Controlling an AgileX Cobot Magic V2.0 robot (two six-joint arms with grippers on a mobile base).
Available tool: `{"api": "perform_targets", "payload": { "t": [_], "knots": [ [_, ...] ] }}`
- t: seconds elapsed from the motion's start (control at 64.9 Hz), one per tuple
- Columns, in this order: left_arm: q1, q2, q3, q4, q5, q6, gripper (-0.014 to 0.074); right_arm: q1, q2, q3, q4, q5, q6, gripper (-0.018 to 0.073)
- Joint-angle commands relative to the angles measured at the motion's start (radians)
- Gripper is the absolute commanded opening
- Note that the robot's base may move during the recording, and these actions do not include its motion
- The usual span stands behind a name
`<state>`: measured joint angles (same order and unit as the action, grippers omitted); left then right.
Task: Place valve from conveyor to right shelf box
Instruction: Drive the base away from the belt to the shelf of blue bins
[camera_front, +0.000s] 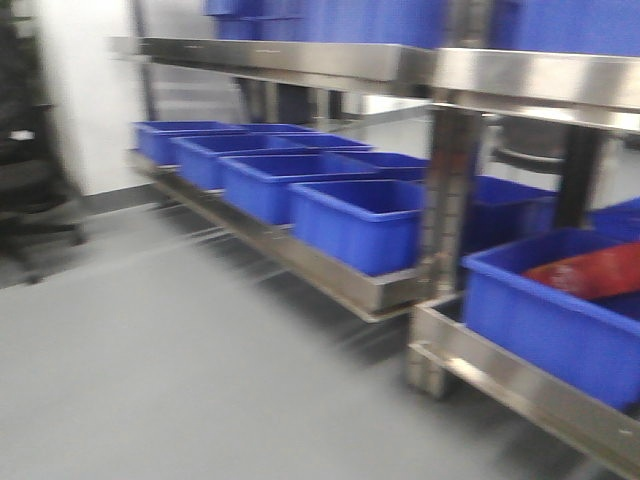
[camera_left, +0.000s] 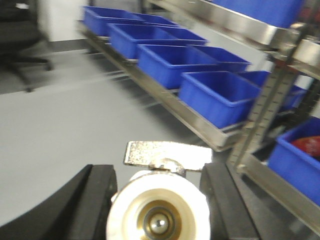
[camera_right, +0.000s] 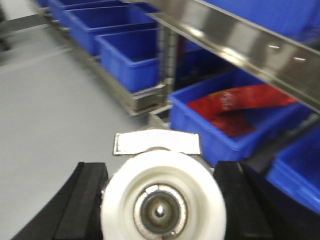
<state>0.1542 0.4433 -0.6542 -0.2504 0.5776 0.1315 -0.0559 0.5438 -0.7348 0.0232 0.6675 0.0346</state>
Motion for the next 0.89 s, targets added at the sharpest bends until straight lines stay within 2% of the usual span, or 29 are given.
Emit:
{"api": "perform_targets", "payload": {
  "t": [0.0,0.878],
  "knots": [
    [-0.001,-0.007,-0.005,-0.014,-0.051,-0.002,-0.0111,-0.005,-0.008,-0.01,-0.009,-0.078,-0.001,-0.0162],
    [-0.001,-0.007,-0.005,-0.014,-0.051,-0.002,-0.0111,-0.005,-0.008,-0.01,-0.009,-0.078,-0.001,-0.0162]
  ]
}}
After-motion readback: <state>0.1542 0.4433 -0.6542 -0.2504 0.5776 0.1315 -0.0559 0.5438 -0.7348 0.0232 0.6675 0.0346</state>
